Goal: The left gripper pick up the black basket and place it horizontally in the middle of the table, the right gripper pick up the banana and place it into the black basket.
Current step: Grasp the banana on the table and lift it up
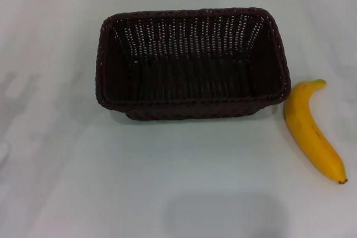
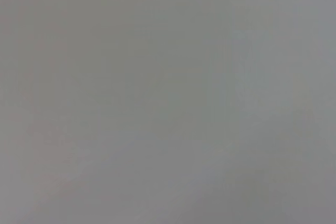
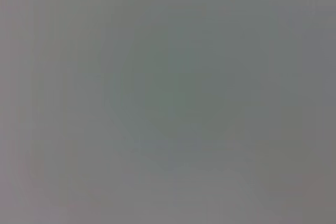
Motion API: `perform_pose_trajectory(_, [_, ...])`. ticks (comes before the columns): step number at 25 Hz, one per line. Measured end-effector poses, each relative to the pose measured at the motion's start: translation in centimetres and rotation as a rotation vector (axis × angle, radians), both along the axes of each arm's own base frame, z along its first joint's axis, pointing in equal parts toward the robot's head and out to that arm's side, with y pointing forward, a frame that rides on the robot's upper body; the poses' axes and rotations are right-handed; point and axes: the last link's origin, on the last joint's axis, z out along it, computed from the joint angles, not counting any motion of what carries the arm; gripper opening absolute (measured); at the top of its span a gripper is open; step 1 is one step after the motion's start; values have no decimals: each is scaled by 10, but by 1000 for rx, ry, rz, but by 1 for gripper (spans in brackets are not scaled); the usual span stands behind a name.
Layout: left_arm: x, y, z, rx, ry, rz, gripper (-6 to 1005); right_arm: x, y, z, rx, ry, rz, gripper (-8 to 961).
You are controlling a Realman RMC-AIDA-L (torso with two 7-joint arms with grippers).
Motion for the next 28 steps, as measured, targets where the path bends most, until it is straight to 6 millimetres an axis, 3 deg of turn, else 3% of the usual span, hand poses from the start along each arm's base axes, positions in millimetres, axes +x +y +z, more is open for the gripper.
perform_pose_trajectory(4, [-1, -17, -4, 157, 79, 32, 879, 6, -8, -1, -33, 53, 7, 857])
perform_pose_trajectory(10, [-6, -17, -8, 209, 194, 91, 872, -5, -6, 7, -232, -15, 138, 857])
perform_pose_trajectory(15, [-9, -12, -8, 195, 208, 116, 873, -32, 12, 31, -528, -145, 271, 856])
perform_pose_trajectory(19, [-7, -8, -8, 194, 207, 111, 873, -55, 25, 53, -726, -213, 260, 856])
perform_pose_trajectory(24, [-9, -3, -9, 183, 218, 128, 872, -94, 29, 76, -796, -377, 183, 855])
perform_pose_trajectory(28, [-15, 1, -10, 162, 234, 168, 872, -128, 24, 81, -850, -543, 22, 854])
